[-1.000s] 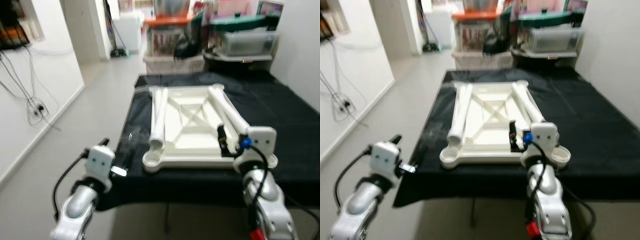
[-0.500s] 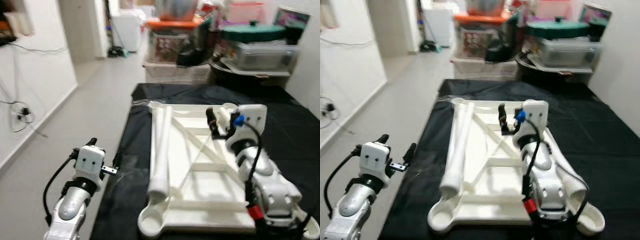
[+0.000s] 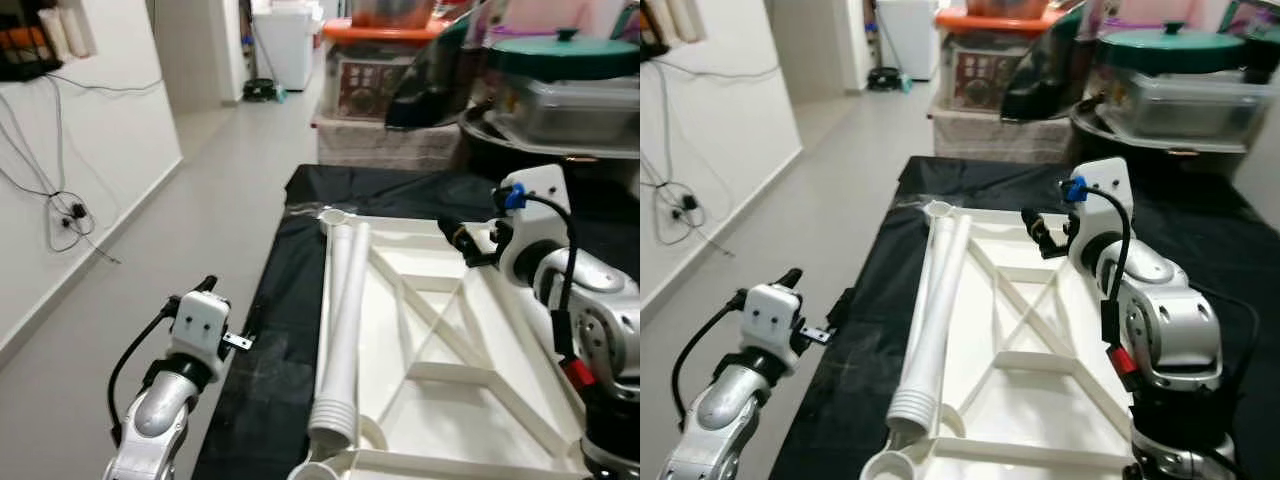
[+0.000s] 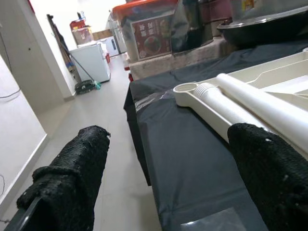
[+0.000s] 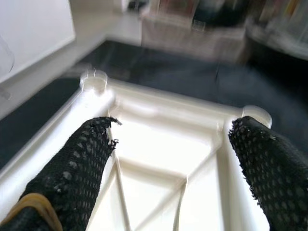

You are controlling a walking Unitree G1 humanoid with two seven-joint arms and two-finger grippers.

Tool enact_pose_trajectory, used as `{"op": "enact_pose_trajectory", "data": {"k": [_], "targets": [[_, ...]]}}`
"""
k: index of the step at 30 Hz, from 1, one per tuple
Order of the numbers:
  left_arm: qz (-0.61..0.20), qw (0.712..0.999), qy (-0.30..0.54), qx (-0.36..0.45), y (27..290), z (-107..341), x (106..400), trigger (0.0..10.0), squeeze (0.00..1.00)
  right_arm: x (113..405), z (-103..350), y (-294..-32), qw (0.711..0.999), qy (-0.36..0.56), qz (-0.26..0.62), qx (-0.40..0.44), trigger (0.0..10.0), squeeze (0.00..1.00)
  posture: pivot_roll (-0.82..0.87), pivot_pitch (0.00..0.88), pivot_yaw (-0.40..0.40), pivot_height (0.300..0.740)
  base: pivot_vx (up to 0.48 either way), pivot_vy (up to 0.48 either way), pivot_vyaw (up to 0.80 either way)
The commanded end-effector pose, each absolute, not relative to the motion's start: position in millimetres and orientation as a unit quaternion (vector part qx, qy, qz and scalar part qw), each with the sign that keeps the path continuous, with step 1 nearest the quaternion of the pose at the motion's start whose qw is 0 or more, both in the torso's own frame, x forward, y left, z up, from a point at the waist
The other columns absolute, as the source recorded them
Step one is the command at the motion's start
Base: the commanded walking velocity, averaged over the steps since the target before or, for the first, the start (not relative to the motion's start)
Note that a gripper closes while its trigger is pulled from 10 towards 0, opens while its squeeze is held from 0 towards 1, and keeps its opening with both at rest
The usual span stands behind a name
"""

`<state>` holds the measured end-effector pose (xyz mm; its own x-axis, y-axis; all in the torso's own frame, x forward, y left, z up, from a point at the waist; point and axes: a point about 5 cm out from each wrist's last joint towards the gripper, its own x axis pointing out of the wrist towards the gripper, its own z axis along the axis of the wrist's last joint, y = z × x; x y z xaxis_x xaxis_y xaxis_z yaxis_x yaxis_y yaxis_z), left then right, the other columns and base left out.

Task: Building children table

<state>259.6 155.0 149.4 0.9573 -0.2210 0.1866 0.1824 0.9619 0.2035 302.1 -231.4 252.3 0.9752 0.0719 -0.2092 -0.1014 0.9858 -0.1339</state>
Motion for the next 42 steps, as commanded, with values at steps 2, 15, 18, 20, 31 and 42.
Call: {"op": "enact_pose_trajectory", "data": {"k": [2, 15, 18, 20, 31, 42], "targets": [[-0.097, 0.986, -0.097, 0.1, 156.3, 145.1, 258.8, 10.0, 0.0, 297.2, 237.4, -254.4, 0.987, 0.159, 0.017, -0.03, 10.0, 0.0, -0.01, 0.0, -0.061, 0.74, 0.0, 0.0, 0.0], [-0.1, 0.986, -0.093, 0.098, 152.2, 141.3, 260.2, 10.0, 0.0, 258.6, 180.7, -301.0, 0.939, 0.338, -0.024, 0.051, 10.0, 0.0, -0.03, 0.0, -0.071, 0.74, 0.0, 0.0, 0.0], [-0.099, 0.986, -0.092, 0.098, 152.5, 140.2, 259.7, 10.0, 0.0, 256.3, 176.6, -310.0, 0.932, 0.359, -0.028, 0.048, 10.0, 0.0, -0.03, 0.0, -0.076, 0.74, 0.0, 0.0, 0.0], [-0.098, 0.986, -0.091, 0.098, 152.8, 139.9, 259.5, 10.0, 0.0, 257.3, 176.6, -312.1, 0.93, 0.364, -0.027, 0.043, 10.0, 0.0, -0.03, 0.0, -0.08, 0.74, 0.0, 0.0, 0.0], [-0.09, 0.987, -0.09, 0.1, 154.1, 137.7, 257.9, 10.0, 0.0, 267.6, 162.5, -321.8, 0.923, 0.381, -0.042, 0.024, 10.0, 0.0, -0.02, 0.0, -0.088, 0.74, 0.0, 0.0, 0.0], [-0.086, 0.987, -0.089, 0.105, 154.6, 137.1, 257.8, 10.0, 0.0, 265.8, 136.8, -334.7, 0.906, 0.417, -0.059, 0.038, 6.7, 0.0, 0.0, 0.0, -0.102, 0.74, 0.0, 0.0, 0.0]]}}
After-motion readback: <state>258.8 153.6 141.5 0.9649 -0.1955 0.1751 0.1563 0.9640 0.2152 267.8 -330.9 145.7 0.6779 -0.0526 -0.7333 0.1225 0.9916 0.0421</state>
